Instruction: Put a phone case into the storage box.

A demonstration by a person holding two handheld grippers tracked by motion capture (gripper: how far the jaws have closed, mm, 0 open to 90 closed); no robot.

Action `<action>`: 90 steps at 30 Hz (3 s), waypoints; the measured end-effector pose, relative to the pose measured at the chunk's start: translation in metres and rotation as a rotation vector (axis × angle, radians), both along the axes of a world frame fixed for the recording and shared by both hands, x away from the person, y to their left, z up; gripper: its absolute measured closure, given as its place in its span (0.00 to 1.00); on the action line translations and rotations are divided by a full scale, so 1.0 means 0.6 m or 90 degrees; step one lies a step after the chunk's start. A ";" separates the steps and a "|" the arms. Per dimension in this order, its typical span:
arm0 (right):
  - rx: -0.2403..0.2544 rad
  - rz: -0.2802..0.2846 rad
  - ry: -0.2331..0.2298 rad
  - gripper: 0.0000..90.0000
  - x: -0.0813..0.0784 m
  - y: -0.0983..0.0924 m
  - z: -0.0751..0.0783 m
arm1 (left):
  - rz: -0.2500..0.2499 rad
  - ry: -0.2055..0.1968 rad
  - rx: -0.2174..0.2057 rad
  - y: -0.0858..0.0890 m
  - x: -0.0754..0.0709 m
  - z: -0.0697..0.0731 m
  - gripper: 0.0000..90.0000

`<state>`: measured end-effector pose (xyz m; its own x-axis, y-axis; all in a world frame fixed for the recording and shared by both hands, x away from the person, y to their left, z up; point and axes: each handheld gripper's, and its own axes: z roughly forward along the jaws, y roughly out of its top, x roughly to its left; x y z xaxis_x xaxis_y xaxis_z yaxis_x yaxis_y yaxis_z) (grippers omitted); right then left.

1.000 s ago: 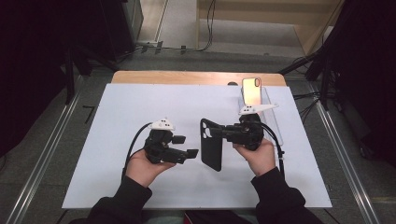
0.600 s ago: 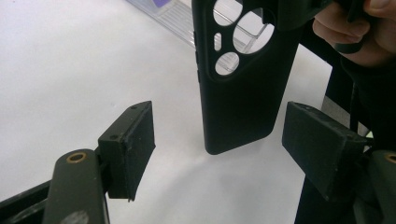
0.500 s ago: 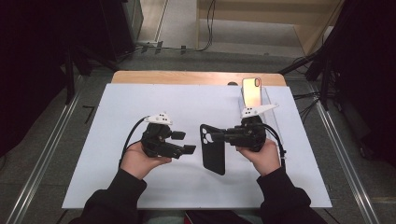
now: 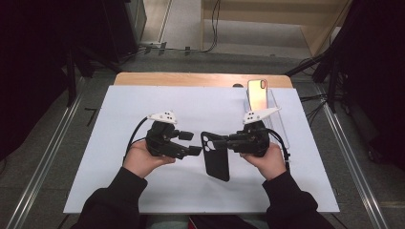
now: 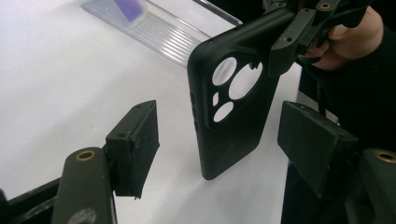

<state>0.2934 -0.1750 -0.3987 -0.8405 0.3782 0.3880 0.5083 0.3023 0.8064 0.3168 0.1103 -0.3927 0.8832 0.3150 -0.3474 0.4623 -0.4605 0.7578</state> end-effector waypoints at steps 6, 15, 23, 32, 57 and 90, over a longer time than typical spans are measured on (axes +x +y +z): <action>0.011 0.034 -0.005 0.86 -0.002 0.004 -0.001 | -0.030 0.003 -0.007 -0.005 0.005 -0.003 0.33; 0.012 0.076 -0.015 0.86 -0.007 0.018 -0.002 | -0.066 0.004 -0.018 -0.010 0.006 -0.007 0.37; 0.034 0.100 -0.018 0.86 -0.006 0.017 -0.003 | -0.102 0.000 -0.038 -0.006 0.002 -0.007 0.68; 0.037 0.094 -0.012 0.85 -0.002 0.010 -0.006 | -0.123 -0.026 -0.027 -0.006 -0.003 -0.004 0.82; 0.027 -0.017 -0.054 0.23 -0.006 0.003 -0.006 | 0.000 0.008 0.005 0.022 0.005 0.017 0.86; -0.069 -0.224 -0.073 0.04 -0.039 0.075 -0.034 | 0.188 0.042 0.048 0.014 -0.007 0.036 0.86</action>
<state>0.2702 -0.1301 -0.4191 -0.6871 0.6855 0.2408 0.5047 0.2119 0.8369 0.3125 0.1185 -0.3712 0.7264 0.5812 -0.3668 0.6312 -0.3530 0.6907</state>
